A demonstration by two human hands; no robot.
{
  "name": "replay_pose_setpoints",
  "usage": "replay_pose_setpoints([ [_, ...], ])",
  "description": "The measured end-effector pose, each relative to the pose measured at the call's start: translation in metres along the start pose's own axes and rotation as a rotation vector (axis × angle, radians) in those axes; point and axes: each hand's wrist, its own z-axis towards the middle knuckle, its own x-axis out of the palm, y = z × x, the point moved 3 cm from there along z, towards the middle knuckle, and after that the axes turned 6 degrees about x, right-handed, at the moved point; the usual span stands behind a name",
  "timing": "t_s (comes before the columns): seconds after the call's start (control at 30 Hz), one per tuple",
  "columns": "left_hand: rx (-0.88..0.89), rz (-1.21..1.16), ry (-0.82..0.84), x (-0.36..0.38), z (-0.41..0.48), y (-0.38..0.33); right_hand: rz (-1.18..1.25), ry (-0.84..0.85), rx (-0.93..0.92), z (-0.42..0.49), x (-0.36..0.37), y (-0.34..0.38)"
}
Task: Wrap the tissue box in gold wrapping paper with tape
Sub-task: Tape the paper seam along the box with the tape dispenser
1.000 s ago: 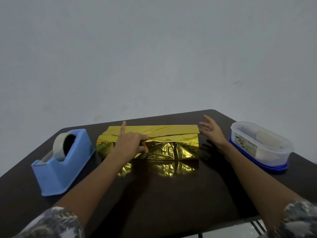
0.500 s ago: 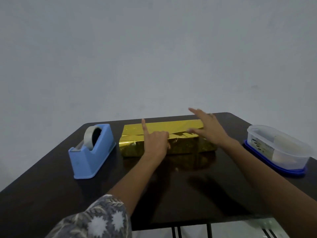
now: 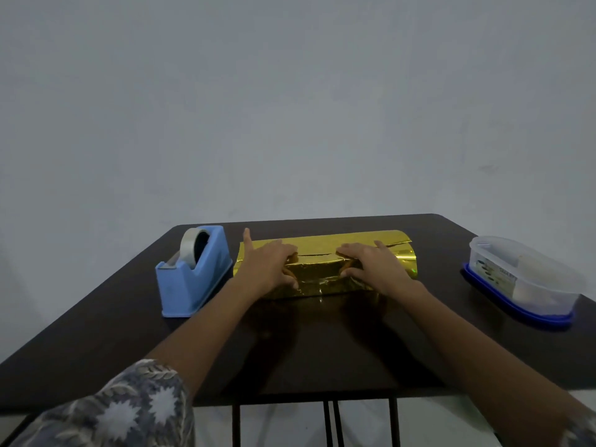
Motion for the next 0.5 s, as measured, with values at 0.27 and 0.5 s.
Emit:
replay_pose_setpoints([
  [0.27, 0.013, 0.044, -0.002, -0.001, -0.006, 0.017, -0.095, -0.044, -0.003, -0.011, 0.01, 0.016],
  [0.5, 0.056, 0.042, -0.005, -0.001, -0.008, 0.025, -0.031, -0.019, 0.025, -0.013, 0.007, 0.021],
])
